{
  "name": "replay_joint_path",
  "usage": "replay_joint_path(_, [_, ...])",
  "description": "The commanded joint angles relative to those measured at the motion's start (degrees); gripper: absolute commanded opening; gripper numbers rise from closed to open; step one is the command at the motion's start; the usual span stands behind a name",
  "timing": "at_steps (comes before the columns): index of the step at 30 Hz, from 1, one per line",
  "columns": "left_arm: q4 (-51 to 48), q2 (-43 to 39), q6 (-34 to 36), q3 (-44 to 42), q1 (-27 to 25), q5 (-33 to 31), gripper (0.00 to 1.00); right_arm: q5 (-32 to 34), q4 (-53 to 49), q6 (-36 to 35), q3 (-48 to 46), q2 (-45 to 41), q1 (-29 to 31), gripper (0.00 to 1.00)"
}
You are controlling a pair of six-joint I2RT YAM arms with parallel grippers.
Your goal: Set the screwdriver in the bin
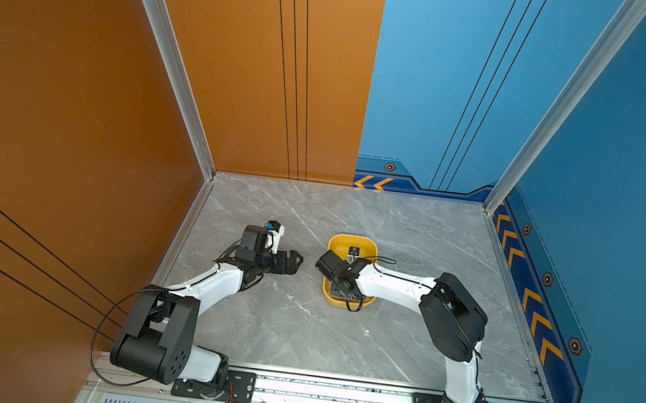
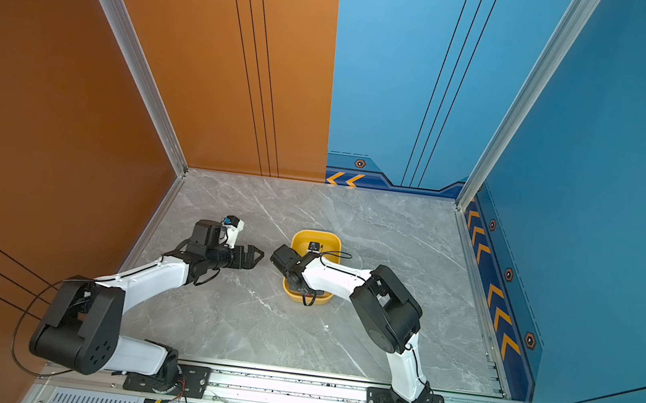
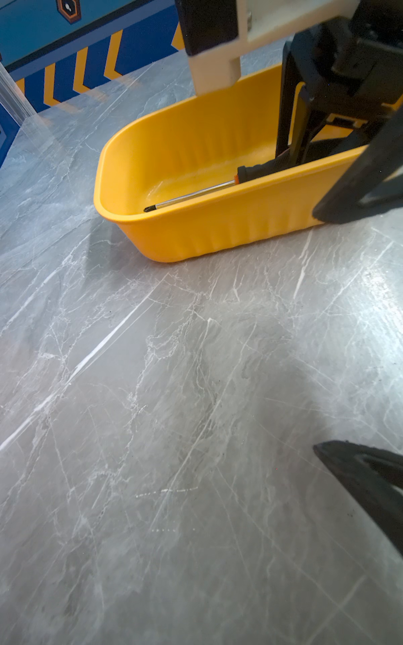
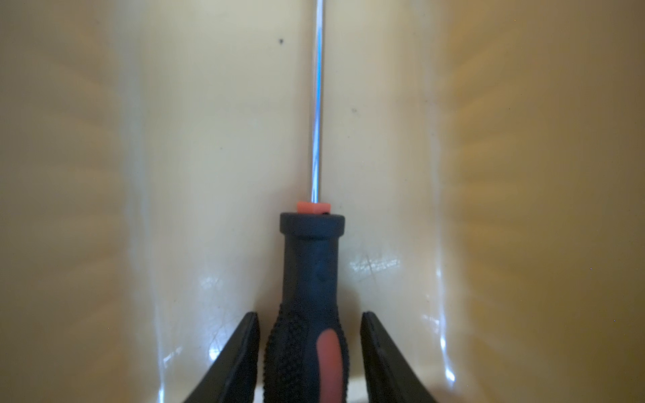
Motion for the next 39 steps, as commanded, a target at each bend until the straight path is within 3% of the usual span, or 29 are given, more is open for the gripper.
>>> replay_joint_path(1, [-0.8, 0.35, 0.67, 0.98, -0.49, 0.17, 0.98, -0.36, -1.6, -0.91, 0.91, 0.63, -0.35, 0.49])
replay_joint_path(13, [-1.06, 0.08, 0.84, 1.05, -0.48, 0.14, 0.98, -1.48, -2.51, -4.53, 1.23, -2.99, -0.71, 0.57])
replay_joint_path(16, [-1.07, 0.07, 0.84, 1.22, -0.53, 0.11, 0.98, -6.78, -4.0, -9.91, 2.97, -3.8, -1.42, 0.61])
replay_joint_path(28, [-1.2, 0.01, 0.96, 1.45, -0.67, -0.33, 0.98, -11.39, -9.88, -26.73, 3.71, -13.69, -4.79, 0.65])
replay_joint_path(33, [-1.34, -1.4, 2.22, 1.07, -0.89, -3.05, 0.98, -12.96, -9.02, -40.51, -1.63, -22.27, -6.58, 0.66])
replay_joint_path(39, [0.38, -4.15, 3.47, -1.19, -1.19, -7.08, 0.98, -12.13, -0.29, -46.05, -12.54, -34.63, -18.04, 0.66])
